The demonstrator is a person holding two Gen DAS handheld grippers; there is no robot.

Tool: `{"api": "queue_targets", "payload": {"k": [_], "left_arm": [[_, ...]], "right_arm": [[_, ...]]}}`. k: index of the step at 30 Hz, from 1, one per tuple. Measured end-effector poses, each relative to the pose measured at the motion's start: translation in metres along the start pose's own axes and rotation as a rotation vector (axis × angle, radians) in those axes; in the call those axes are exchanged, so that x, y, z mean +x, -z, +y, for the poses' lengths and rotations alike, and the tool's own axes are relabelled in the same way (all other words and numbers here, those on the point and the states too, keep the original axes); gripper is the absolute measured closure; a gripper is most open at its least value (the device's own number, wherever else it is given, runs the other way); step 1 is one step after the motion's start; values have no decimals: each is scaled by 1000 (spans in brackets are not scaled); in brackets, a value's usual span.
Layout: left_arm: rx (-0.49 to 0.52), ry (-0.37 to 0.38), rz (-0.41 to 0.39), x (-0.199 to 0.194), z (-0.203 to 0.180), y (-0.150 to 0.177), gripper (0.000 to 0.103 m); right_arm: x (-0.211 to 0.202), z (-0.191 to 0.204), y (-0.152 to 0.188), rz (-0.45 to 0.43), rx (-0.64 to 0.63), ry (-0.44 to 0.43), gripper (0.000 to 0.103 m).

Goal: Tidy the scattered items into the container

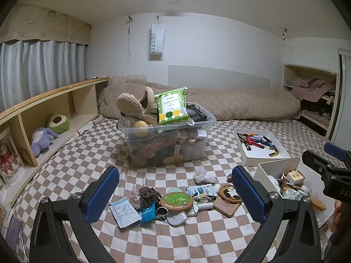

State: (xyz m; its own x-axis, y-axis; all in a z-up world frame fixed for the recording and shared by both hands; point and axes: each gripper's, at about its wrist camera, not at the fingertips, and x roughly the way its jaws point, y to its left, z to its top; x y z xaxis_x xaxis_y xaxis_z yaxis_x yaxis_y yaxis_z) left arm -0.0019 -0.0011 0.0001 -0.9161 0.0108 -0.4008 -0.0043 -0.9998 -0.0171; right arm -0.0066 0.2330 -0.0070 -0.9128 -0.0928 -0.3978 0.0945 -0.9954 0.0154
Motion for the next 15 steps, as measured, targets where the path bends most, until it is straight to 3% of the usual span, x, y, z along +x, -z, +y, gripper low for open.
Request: {"api": "queue_targets", "payload": {"k": [15], "left_arm": [[-4,3,1,0,1,3,0]], "right_arm": [[0,0,0,1,-3,9,0]]}}
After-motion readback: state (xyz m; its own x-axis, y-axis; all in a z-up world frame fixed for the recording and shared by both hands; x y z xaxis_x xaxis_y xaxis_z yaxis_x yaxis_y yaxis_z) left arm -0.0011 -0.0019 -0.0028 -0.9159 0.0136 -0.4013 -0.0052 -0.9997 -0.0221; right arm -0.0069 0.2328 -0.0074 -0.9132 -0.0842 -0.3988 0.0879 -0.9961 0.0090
